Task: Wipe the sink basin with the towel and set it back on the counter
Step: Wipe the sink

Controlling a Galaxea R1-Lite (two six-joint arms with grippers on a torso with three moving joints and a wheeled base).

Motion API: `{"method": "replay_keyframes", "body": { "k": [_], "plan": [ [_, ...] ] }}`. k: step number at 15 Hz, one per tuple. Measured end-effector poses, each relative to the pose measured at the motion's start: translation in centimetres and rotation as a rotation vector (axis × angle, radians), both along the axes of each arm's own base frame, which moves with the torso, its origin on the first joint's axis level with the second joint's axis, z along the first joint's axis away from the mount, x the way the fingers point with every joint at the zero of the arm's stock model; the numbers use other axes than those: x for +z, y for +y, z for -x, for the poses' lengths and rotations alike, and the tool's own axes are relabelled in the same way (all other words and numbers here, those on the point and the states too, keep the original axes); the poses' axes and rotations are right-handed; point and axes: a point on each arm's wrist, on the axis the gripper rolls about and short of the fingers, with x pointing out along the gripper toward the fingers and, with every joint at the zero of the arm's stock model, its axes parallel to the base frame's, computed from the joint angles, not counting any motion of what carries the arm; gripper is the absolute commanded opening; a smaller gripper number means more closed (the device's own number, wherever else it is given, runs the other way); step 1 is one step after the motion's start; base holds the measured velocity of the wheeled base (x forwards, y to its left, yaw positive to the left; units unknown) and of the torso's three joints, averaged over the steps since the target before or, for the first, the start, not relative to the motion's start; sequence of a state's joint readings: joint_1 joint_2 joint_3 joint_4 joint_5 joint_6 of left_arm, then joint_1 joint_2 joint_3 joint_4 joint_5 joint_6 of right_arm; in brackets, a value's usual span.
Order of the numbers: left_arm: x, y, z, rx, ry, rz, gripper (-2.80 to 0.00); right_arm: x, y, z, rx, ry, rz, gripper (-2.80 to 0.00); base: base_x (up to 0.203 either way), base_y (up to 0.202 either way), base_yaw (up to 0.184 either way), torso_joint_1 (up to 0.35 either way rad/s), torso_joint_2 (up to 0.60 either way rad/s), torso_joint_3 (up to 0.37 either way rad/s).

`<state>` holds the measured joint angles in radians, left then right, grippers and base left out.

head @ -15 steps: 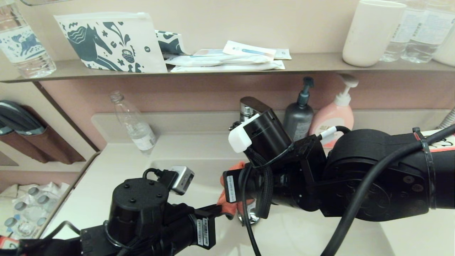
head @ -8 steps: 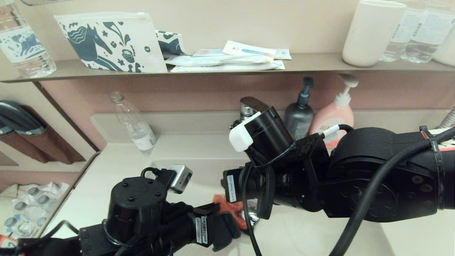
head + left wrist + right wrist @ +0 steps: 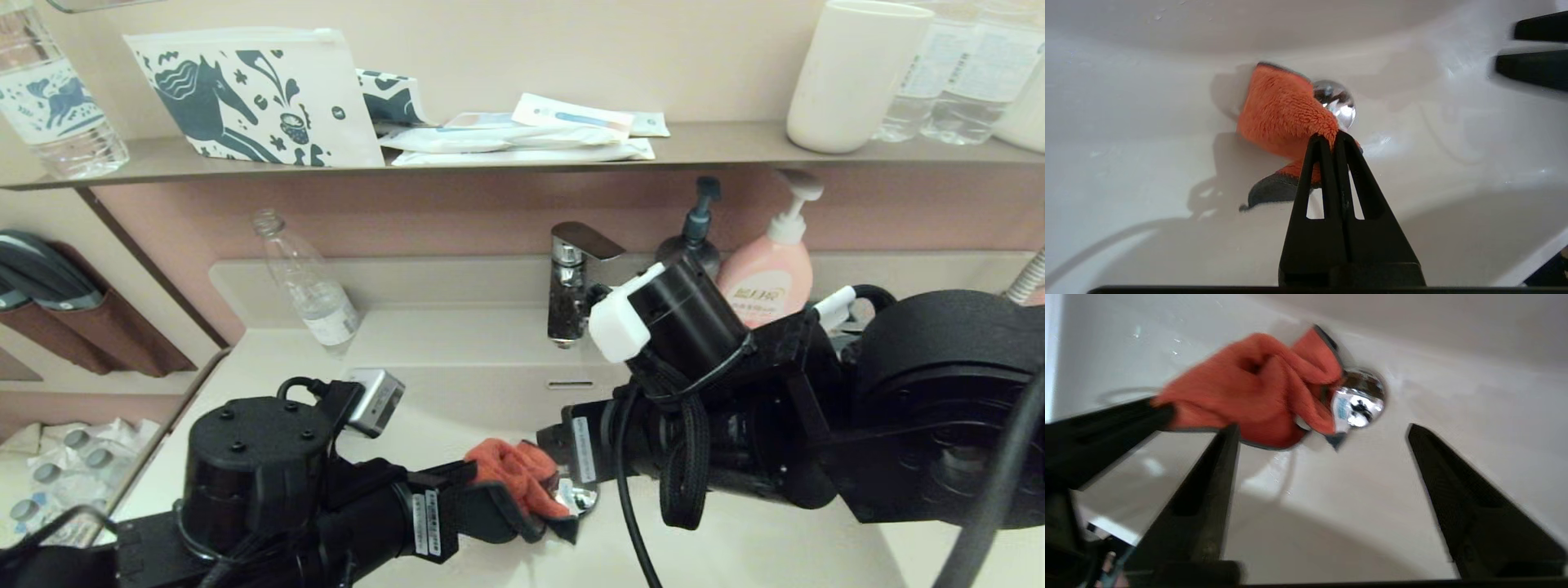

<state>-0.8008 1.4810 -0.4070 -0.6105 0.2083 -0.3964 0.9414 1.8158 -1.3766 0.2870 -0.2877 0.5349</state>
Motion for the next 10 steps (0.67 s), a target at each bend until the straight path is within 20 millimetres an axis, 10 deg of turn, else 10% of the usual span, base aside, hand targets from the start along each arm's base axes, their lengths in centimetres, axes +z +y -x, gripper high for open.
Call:
{"method": "replay_keyframes", "body": {
  "k": [10],
  "plan": [
    [1.8,4.5,2.8,0.049,-0.015,0.017,-2.80,1.8,-9.0,4.0,-0.145,0.004,0.123,-2.80,0.000,0.000,0.000,0.000,0.00,0.000]
  ]
}}
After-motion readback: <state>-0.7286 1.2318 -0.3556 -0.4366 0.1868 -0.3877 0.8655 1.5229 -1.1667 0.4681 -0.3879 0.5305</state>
